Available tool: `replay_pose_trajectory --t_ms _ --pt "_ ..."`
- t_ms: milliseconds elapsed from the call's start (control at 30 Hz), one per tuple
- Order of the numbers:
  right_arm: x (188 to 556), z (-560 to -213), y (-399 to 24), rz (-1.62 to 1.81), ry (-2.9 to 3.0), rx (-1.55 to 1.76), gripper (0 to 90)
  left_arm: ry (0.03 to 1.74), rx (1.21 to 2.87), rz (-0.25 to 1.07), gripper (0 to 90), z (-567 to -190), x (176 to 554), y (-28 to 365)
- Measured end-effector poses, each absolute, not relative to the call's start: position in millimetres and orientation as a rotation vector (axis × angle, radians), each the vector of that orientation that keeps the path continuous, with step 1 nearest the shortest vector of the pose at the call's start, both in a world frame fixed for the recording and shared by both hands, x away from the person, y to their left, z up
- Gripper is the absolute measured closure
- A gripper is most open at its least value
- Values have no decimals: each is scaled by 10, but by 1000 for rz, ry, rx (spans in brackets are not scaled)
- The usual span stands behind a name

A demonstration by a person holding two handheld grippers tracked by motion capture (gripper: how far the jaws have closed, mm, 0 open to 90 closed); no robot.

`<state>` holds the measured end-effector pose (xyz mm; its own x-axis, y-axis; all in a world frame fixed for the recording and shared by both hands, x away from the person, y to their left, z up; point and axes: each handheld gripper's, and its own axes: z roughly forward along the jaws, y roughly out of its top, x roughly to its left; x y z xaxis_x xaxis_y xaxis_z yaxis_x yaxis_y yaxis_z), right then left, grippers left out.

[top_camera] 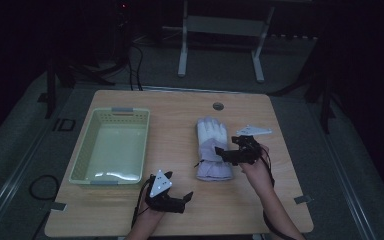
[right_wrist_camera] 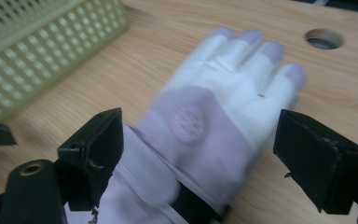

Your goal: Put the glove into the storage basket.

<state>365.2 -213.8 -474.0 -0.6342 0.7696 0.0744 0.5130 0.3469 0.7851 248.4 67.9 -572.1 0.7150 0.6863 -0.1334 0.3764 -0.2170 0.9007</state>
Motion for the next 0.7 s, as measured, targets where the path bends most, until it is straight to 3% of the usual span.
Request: replay_pose_trajectory --t_ms 333,500,700 --pt "3558 -4855 -2421 1159 2279 978 162 819 1889 281 1 -5591 2504 607" --pt "3531 -4880 -2559 1171 2287 1015 155 853 1817 196 2 -5473 2573 660" --pt "3544 -4893 -2628 1168 2301 1015 138 862 1845 208 36 -5327 2666 596"
